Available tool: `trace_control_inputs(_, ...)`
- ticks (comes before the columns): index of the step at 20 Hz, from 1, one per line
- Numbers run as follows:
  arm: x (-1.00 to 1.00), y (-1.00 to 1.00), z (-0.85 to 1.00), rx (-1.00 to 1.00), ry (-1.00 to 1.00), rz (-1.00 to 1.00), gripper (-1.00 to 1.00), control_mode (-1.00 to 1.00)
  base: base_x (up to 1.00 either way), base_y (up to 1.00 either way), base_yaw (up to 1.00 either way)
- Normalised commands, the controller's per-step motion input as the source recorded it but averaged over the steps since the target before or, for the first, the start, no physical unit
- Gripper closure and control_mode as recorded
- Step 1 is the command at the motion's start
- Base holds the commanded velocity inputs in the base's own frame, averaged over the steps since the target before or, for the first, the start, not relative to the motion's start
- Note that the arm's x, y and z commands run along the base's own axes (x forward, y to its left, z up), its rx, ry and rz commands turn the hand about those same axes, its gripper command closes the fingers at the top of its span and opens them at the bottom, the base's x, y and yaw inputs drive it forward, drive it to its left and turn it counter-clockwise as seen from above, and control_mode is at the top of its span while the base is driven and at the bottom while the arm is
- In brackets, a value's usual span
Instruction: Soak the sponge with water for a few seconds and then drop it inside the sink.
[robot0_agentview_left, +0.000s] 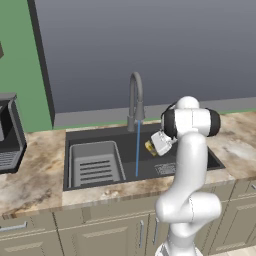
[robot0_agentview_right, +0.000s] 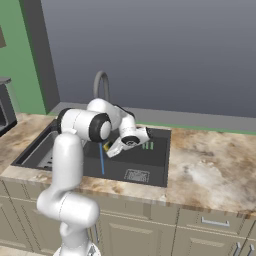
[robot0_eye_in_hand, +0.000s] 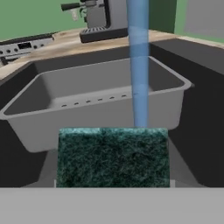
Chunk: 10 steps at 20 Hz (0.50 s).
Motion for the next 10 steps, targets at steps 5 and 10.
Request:
trace_control_inputs(5,0.0,0.26,0.0,0.01,0.0,0.0,1.0,-1.0,0.0,0.0,0.0)
trace_control_inputs(10,0.0,0.19,-0.01,0.01,0.0,0.0,1.0,-1.0,0.0,0.0,0.0)
